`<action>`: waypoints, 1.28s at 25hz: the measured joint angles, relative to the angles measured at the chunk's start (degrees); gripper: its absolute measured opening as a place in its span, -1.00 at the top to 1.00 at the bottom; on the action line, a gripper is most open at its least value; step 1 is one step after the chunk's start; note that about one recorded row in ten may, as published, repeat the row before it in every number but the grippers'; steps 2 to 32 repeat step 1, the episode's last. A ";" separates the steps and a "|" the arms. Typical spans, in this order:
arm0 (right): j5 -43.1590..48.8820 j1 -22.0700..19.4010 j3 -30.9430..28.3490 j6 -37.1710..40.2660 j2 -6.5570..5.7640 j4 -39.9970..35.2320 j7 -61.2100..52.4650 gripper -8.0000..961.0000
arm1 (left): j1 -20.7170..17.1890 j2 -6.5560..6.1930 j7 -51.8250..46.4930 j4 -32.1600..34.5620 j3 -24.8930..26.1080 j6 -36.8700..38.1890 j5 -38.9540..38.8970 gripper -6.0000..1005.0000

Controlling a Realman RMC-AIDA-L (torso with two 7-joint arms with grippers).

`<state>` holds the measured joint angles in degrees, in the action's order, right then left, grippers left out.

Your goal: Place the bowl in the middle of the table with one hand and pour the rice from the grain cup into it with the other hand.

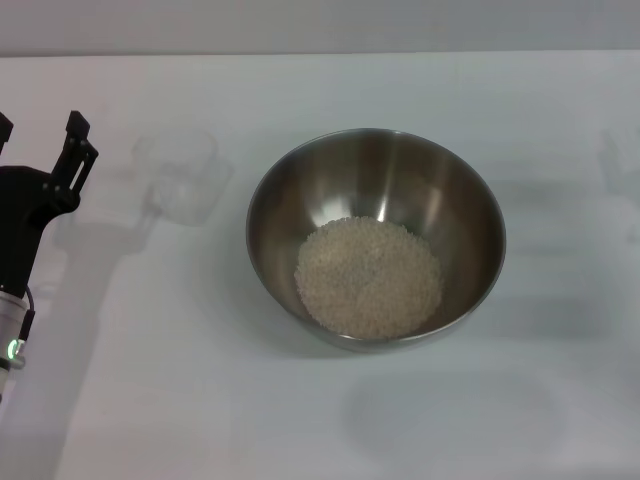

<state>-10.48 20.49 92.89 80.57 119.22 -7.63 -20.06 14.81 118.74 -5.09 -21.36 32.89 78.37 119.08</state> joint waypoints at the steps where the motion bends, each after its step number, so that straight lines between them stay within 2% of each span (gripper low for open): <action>1: 0.28 0.00 0.00 0.10 -0.07 0.15 -0.67 -0.03 | 0.00 0.00 0.00 0.00 0.00 0.00 0.00 -0.10; 32: 0.28 0.00 0.00 0.10 -0.07 0.15 -0.67 -0.03 | 0.00 0.00 0.00 0.00 0.00 0.00 0.00 -0.10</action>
